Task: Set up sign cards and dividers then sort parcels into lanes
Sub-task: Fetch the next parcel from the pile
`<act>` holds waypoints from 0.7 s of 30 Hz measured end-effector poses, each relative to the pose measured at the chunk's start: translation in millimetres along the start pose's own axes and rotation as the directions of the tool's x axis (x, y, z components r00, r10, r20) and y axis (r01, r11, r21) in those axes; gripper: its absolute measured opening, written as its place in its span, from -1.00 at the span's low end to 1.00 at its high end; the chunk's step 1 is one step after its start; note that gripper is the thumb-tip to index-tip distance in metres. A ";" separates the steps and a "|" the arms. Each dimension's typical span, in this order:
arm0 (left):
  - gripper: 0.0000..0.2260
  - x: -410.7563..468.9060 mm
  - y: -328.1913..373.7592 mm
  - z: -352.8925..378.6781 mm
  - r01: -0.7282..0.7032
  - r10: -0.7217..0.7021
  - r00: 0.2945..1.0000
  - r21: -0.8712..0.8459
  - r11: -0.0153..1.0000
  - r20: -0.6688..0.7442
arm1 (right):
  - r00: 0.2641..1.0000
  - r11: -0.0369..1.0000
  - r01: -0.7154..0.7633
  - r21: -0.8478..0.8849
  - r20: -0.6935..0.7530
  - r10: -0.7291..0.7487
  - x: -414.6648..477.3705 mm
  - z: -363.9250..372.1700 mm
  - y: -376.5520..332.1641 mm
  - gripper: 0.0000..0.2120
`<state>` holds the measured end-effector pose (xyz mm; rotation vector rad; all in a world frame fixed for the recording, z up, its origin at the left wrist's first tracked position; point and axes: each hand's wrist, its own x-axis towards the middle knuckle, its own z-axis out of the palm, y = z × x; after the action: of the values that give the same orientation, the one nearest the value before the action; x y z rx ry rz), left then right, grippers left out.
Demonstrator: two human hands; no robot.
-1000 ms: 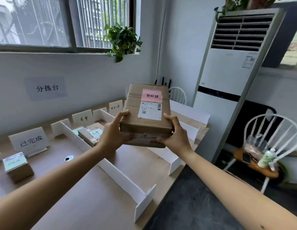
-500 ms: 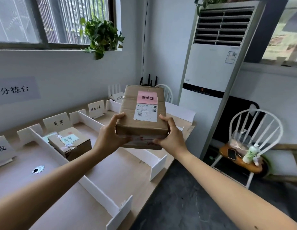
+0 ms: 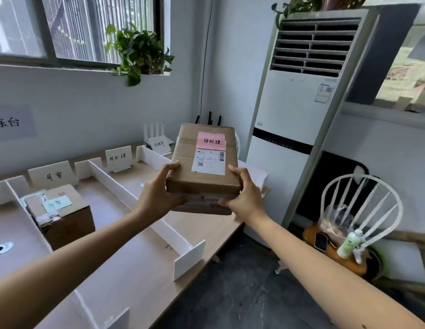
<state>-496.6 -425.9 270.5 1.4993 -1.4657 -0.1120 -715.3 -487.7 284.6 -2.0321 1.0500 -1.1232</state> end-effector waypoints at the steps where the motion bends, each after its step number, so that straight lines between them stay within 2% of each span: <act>1: -0.22 1.4 2.4 6.9 -0.003 0.003 1.000 0.006 1.000 0.003 | 1.000 1.000 -0.002 0.005 0.001 0.002 1.8 -5.4 5.4 -0.26; 10: -0.24 0.1 14.3 59.3 0.041 -0.041 0.999 0.078 0.996 -0.009 | 0.998 0.999 0.003 0.034 0.057 -0.005 11.9 -35.5 55.3 -0.27; 21: -0.24 7.7 3.1 81.0 0.075 -0.074 0.997 0.098 0.992 -0.009 | 0.996 0.998 0.035 0.046 0.079 -0.038 38.0 -22.6 95.0 -0.27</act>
<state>-550.3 -476.7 236.3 1.6331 -1.4288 -0.0811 -756.0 -571.7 237.1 -2.0510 0.9441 -1.0653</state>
